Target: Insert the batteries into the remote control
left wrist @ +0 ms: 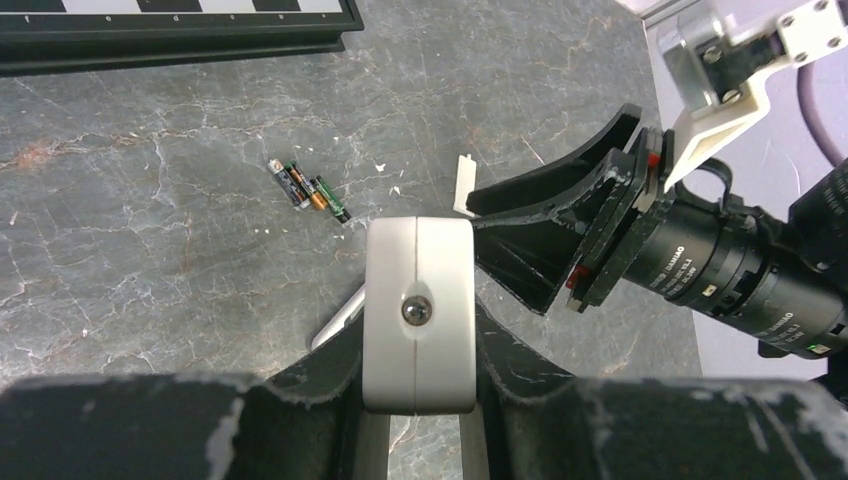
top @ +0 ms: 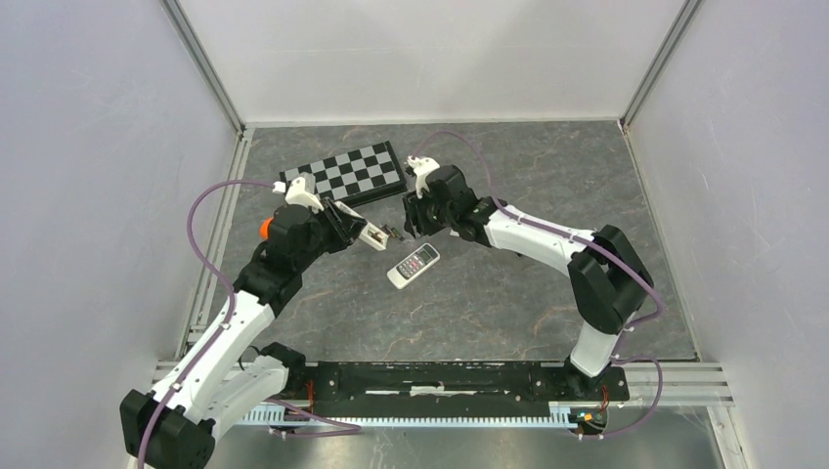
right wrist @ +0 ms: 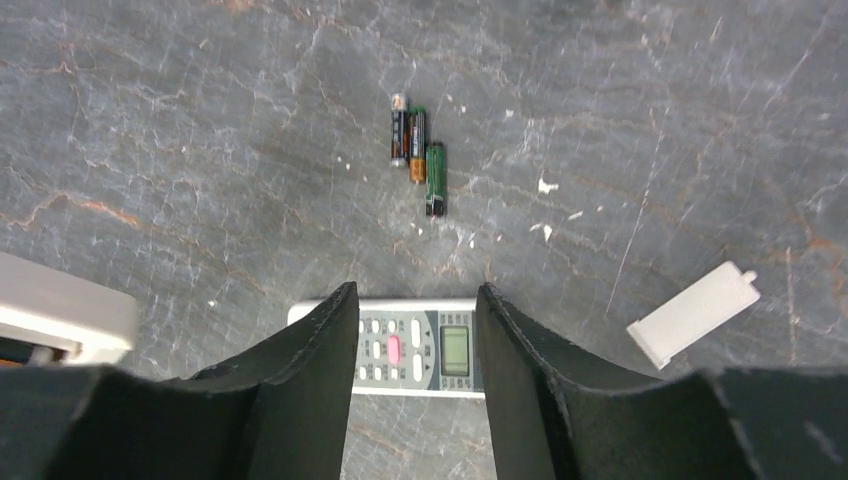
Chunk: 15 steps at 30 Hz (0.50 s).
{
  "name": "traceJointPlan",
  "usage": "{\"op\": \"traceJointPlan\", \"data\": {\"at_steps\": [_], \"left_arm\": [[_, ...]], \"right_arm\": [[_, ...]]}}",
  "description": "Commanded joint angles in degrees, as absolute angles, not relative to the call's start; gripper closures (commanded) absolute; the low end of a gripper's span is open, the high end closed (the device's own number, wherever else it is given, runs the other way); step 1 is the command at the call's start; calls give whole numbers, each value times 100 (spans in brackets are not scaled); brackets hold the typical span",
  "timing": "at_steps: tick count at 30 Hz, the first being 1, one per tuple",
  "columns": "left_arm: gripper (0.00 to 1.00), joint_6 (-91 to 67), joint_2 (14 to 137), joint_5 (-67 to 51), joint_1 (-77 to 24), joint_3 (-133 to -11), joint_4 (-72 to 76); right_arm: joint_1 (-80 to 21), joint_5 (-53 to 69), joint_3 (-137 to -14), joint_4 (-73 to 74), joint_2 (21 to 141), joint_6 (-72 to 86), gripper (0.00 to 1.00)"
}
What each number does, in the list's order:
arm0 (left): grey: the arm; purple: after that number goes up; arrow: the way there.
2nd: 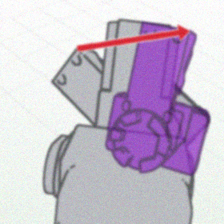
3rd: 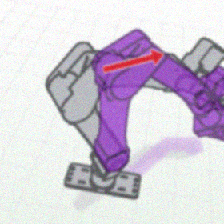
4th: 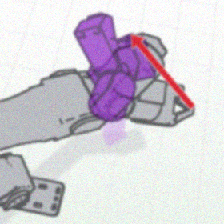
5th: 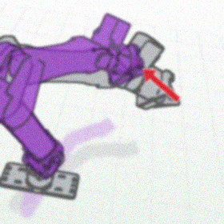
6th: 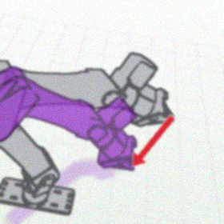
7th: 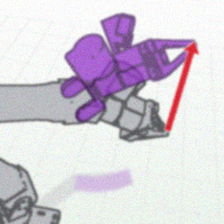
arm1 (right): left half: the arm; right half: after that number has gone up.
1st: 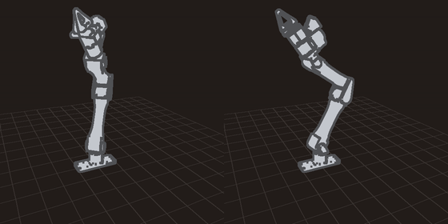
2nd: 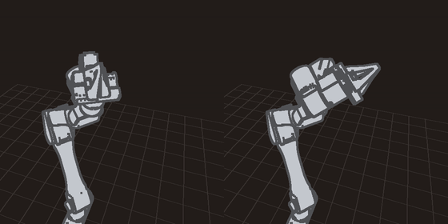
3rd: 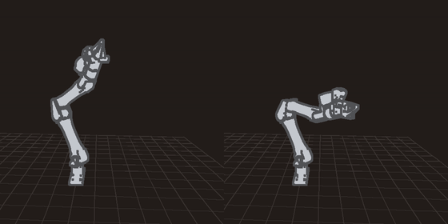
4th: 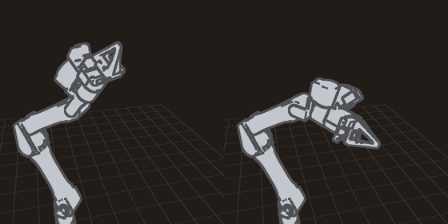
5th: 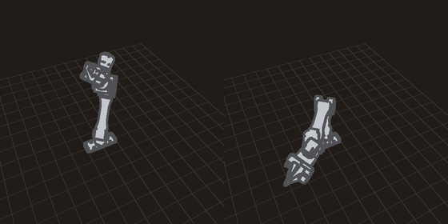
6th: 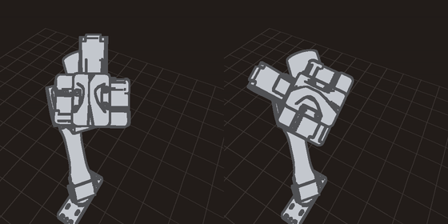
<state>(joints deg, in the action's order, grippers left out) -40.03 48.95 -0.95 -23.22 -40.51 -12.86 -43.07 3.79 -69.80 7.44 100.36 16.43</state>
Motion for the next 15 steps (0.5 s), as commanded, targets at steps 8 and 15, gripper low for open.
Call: {"op": "traceJointPlan", "data": {"at_steps": [8,15], "left_arm": [[98,-3697,4835,310,-2152,-4045,-919],[98,-3617,4814,562,-2062,-4023,-967]], "right_arm": [[-4444,327,-7539,497,10830,94,49],[-4622,284,-7818,603,11469,-741,41]]}}
